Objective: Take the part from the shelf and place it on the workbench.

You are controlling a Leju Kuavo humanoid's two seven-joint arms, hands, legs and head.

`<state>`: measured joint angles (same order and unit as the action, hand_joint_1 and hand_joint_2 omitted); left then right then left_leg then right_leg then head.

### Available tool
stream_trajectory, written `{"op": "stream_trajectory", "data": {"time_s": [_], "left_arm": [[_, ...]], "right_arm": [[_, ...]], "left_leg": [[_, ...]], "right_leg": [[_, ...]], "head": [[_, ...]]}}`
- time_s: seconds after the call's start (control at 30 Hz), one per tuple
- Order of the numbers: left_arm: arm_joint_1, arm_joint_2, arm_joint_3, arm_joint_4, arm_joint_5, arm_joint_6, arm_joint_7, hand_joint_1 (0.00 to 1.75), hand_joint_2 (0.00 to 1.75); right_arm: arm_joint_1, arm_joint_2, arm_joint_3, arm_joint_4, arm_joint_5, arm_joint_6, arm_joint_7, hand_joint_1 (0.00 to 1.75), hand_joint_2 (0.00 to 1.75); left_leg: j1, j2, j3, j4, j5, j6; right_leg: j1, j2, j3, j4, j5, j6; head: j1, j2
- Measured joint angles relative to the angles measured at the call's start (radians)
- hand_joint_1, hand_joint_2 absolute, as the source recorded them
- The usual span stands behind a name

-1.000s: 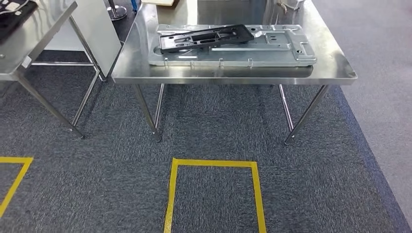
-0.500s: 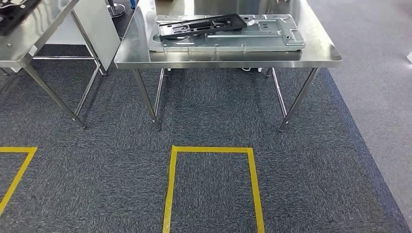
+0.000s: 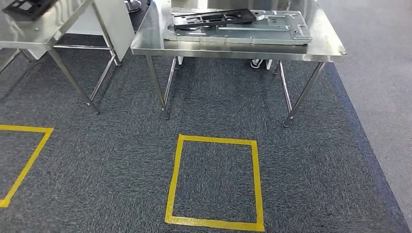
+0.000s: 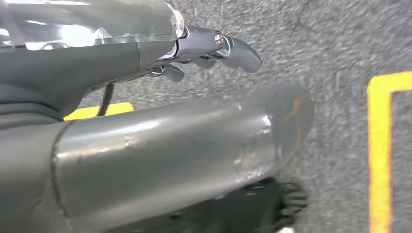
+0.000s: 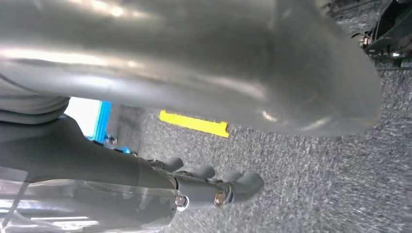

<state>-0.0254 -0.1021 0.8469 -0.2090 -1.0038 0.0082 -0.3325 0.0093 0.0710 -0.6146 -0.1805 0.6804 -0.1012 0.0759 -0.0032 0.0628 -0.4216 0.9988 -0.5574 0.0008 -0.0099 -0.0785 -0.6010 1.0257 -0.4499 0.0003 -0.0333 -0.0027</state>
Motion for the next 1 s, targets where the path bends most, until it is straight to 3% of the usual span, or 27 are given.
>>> {"op": "stream_trajectory", "data": {"time_s": [0.07,0.1,0.17,0.23,0.27,0.3,0.37,0.43,0.5,0.57,0.63,0.73,0.77,0.8,0.83,0.9,0.97,1.0], "left_arm": [[0.002,-0.001,0.000,0.000,-0.002,0.002,0.002,0.00,0.00],[0.006,-0.002,0.001,0.000,-0.004,0.003,0.004,0.00,0.00],[0.012,-0.004,0.002,0.000,-0.009,0.007,0.009,0.00,0.00],[0.015,-0.005,0.004,0.000,-0.012,0.011,0.015,0.00,0.00],[0.016,-0.005,0.005,0.000,-0.013,0.011,0.017,0.00,0.00],[0.017,-0.005,0.006,0.000,-0.013,0.012,0.018,0.00,0.00],[0.020,-0.005,0.008,0.000,-0.014,0.012,0.019,0.00,0.00],[0.020,-0.007,0.009,0.000,-0.014,0.012,0.020,0.00,0.00],[0.017,-0.009,0.012,0.000,-0.014,0.013,0.023,0.00,0.00],[0.017,-0.009,0.017,0.000,-0.015,0.014,0.026,0.00,0.00],[0.018,-0.008,0.021,0.000,-0.016,0.014,0.027,0.00,0.00],[0.018,-0.007,0.023,0.000,-0.016,0.014,0.029,0.00,0.00],[0.019,-0.007,0.023,0.000,-0.017,0.014,0.030,0.00,0.00],[0.020,-0.007,0.023,0.000,-0.017,0.015,0.030,0.00,0.00],[0.022,-0.007,0.024,0.000,-0.017,0.015,0.031,0.00,0.00],[0.023,-0.006,0.025,0.000,-0.020,0.018,0.031,0.00,0.00],[0.019,-0.006,0.026,0.000,-0.024,0.020,0.031,0.00,0.00],[0.019,-0.006,0.027,0.000,-0.027,0.022,0.030,0.00,0.00]], "right_arm": [[-0.002,0.000,0.000,0.000,0.001,0.006,0.002,0.00,0.00],[-0.004,0.000,0.000,0.000,0.002,0.008,0.003,0.00,0.00],[-0.002,0.002,0.000,0.000,0.004,0.012,0.007,0.00,0.00],[0.004,0.010,0.000,0.000,0.008,0.016,0.012,0.00,0.00],[0.007,0.015,0.000,0.000,0.010,0.017,0.013,0.00,0.00],[0.009,0.020,0.000,0.000,0.012,0.019,0.014,0.00,0.00],[0.010,0.028,0.000,0.000,0.013,0.020,0.015,0.00,0.00],[0.011,0.031,-0.001,0.000,0.015,0.022,0.015,0.00,0.00],[0.012,0.032,-0.002,0.000,0.016,0.025,0.015,0.00,0.00],[0.011,0.032,-0.004,0.000,0.017,0.029,0.016,0.00,0.00],[0.011,0.032,-0.006,0.000,0.017,0.031,0.016,0.00,0.00],[0.014,0.028,-0.007,0.000,0.018,0.031,0.016,0.00,0.00],[0.015,0.025,-0.008,0.000,0.018,0.033,0.016,0.00,0.00],[0.014,0.022,-0.008,0.000,0.019,0.036,0.017,0.00,0.00],[0.014,0.020,-0.009,0.000,0.021,0.039,0.017,0.00,0.00],[0.012,0.018,-0.010,0.000,0.027,0.044,0.018,0.00,0.00],[0.012,0.018,-0.012,0.000,0.033,0.044,0.018,0.00,0.00],[0.011,0.018,-0.012,0.000,0.035,0.045,0.018,0.00,0.00]], "left_leg": [[0.000,-0.012,0.000,-0.029,-0.005,0.018],[0.001,-0.020,-0.006,-0.030,0.005,0.025],[0.003,-0.033,-0.022,-0.032,0.024,0.039],[-0.001,-0.050,-0.041,-0.030,0.039,0.046],[-0.003,-0.060,-0.049,-0.029,0.044,0.046],[-0.004,-0.071,-0.057,-0.026,0.049,0.045],[-0.005,-0.091,-0.066,-0.020,0.054,0.042],[-0.007,-0.107,-0.076,-0.009,0.055,0.037],[-0.006,-0.122,-0.090,-0.001,0.058,0.028],[-0.004,-0.139,-0.096,0.000,0.061,0.016],[-0.005,-0.126,-0.110,0.029,0.041,0.006],[0.004,-0.084,-0.192,0.198,-0.050,-0.012],[0.009,-0.079,-0.218,0.252,-0.068,-0.018],[0.012,-0.075,-0.230,0.275,-0.068,-0.022],[0.016,-0.071,-0.224,0.261,-0.049,-0.026],[0.020,-0.042,-0.161,0.137,0.018,-0.031],[0.018,-0.013,-0.111,0.032,0.056,-0.024],[0.015,-0.008,-0.106,0.014,0.059,-0.017]], "right_leg": [[-0.003,-0.015,-0.004,0.004,0.009,0.014],[-0.005,-0.005,-0.009,0.013,0.002,0.021],[-0.009,0.038,-0.038,0.088,-0.060,0.030],[-0.009,0.066,-0.083,0.214,-0.141,0.032],[-0.009,0.070,-0.094,0.257,-0.159,0.031],[-0.008,0.072,-0.090,0.268,-0.159,0.029],[-0.004,0.084,-0.026,0.178,-0.110,0.020],[-0.002,0.121,0.051,0.042,-0.066,0.006],[0.001,0.141,0.079,-0.016,-0.059,-0.003],[0.000,0.123,0.081,-0.025,-0.055,-0.009],[-0.008,0.100,0.086,-0.040,-0.047,-0.017],[-0.010,0.063,0.086,-0.046,-0.044,-0.023],[-0.011,0.051,0.084,-0.045,-0.044,-0.023],[-0.011,0.039,0.083,-0.043,-0.045,-0.022],[-0.013,0.028,0.082,-0.041,-0.047,-0.019],[-0.016,0.008,0.083,-0.033,-0.053,-0.010],[-0.015,-0.009,0.084,-0.024,-0.060,0.002],[-0.012,-0.016,0.085,-0.022,-0.061,0.008]], "head": [[0.000,0.000],[0.000,0.000],[0.000,0.000],[0.000,0.000],[0.000,0.000],[0.000,0.000],[0.000,0.000],[0.000,0.000],[0.000,0.000],[0.000,0.000],[0.000,0.000],[0.000,0.000],[0.000,0.000],[0.000,0.000],[0.000,0.000],[0.000,0.000],[0.000,0.000],[0.000,0.000]]}}
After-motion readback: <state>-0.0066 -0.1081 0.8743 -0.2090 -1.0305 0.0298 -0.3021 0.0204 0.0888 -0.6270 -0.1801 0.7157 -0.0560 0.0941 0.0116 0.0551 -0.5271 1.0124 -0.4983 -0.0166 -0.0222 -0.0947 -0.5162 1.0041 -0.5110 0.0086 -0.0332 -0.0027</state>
